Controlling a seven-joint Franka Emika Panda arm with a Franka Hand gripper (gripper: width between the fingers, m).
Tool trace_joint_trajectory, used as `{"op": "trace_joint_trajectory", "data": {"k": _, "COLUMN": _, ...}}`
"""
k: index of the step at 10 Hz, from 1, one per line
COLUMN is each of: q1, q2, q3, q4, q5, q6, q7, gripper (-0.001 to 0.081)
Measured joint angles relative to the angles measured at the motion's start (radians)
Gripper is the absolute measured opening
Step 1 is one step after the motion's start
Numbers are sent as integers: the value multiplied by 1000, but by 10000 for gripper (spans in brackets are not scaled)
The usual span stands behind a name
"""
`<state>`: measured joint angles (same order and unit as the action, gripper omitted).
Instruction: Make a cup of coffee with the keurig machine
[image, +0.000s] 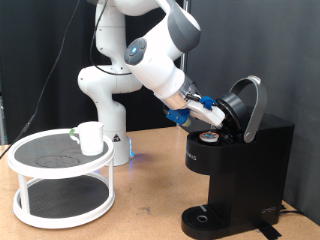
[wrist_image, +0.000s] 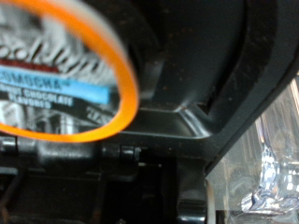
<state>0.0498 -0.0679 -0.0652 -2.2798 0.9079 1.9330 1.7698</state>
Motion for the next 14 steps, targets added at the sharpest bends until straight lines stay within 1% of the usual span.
{"op": "trace_joint_trajectory", "data": {"k": 1, "q1": -3, "q2": -5, "q3": -1, "q4": -1, "q5": 3, "q6": 7, "q7": 0, "gripper": 808}}
{"op": "trace_joint_trajectory", "data": {"k": 3, "q1": -3, "q2": -34, "q3": -1, "q4": -30, "q5": 43, "q6": 142, "q7": -47, "gripper": 808}}
{"op": "trace_joint_trajectory", "data": {"k": 4, "q1": -6, "q2": -47, "q3": -5, "q4": -40, "q5": 45, "q6": 154, "q7": -51, "gripper": 808}}
{"op": "trace_joint_trajectory", "data": {"k": 6, "q1": -21, "q2": -51, "q3": -16, "q4": -41, "q5": 43, "q6": 114, "q7": -50, "gripper": 808}}
{"op": "trace_joint_trajectory", "data": {"k": 8, "q1": -21, "q2": -52, "q3": -15, "q4": -41, "q5": 55, "q6": 131, "q7": -70, "gripper": 808}}
{"op": "trace_joint_trajectory", "data": {"k": 10, "q1": -27, "q2": -75, "q3": -28, "q4": -42, "q5": 116, "q6": 123, "q7": -111, "gripper": 808}}
{"op": "trace_joint_trajectory", "data": {"k": 11, "q1": -32, "q2": -97, "q3": -42, "q4": -43, "q5": 136, "q6": 96, "q7": -113, "gripper": 808}}
{"op": "trace_joint_trajectory", "data": {"k": 12, "q1": -41, "q2": -122, "q3": -55, "q4": -42, "q5": 145, "q6": 64, "q7": -92, "gripper": 808}}
{"op": "trace_joint_trajectory", "data": {"k": 14, "q1": -59, "q2": -170, "q3": -78, "q4": -31, "q5": 160, "q6": 30, "q7": -8, "gripper": 808}}
